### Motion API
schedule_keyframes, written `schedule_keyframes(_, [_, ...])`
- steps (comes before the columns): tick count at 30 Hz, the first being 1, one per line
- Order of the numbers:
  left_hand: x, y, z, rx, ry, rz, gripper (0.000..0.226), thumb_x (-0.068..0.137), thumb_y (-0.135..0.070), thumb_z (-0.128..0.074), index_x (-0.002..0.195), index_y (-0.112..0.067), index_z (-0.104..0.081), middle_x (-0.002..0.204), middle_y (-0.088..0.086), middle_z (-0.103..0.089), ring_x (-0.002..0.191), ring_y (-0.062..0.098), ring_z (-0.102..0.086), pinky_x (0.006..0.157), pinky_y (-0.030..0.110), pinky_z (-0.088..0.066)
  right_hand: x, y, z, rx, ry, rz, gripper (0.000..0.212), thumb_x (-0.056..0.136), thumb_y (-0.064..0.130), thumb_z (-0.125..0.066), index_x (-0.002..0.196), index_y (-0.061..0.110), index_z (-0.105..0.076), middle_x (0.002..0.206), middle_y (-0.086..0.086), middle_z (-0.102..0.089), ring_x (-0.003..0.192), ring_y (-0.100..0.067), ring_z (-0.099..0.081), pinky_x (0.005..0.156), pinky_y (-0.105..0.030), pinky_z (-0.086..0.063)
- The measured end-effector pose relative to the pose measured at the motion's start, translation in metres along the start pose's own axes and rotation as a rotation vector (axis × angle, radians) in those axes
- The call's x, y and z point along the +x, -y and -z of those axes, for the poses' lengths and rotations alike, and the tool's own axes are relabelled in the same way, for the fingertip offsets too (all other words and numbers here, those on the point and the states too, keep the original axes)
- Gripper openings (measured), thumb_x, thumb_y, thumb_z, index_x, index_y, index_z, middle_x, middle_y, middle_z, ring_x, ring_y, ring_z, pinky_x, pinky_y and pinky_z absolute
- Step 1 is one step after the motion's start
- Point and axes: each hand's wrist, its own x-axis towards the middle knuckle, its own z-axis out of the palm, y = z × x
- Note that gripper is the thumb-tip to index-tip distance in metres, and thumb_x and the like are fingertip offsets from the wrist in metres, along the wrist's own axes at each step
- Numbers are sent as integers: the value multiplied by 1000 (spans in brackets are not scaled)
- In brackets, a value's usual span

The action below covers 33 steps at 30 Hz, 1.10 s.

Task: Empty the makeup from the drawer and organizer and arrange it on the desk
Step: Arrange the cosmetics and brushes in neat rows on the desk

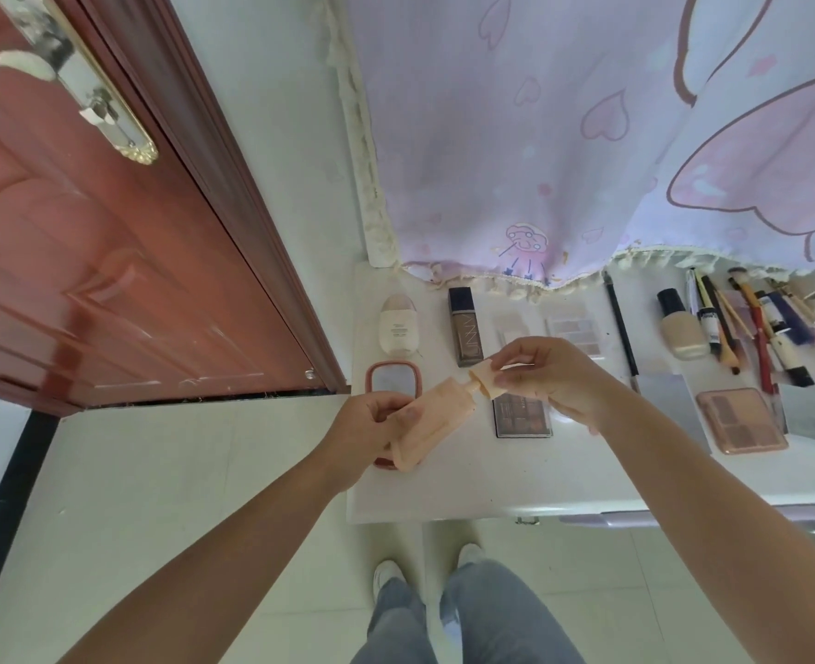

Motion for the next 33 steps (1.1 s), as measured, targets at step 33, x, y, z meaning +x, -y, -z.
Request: schedule_keyframes(33, [25,79,-115,65,-823,282,18,88,-13,-56,103,-7,-66,89,3,-61,84,20,-54,78,28,-44,91,-75,7,-668,130,225,20,85,3,-55,103,2,-64,109,-11,-65,103,-22,-58,83,-17,-39])
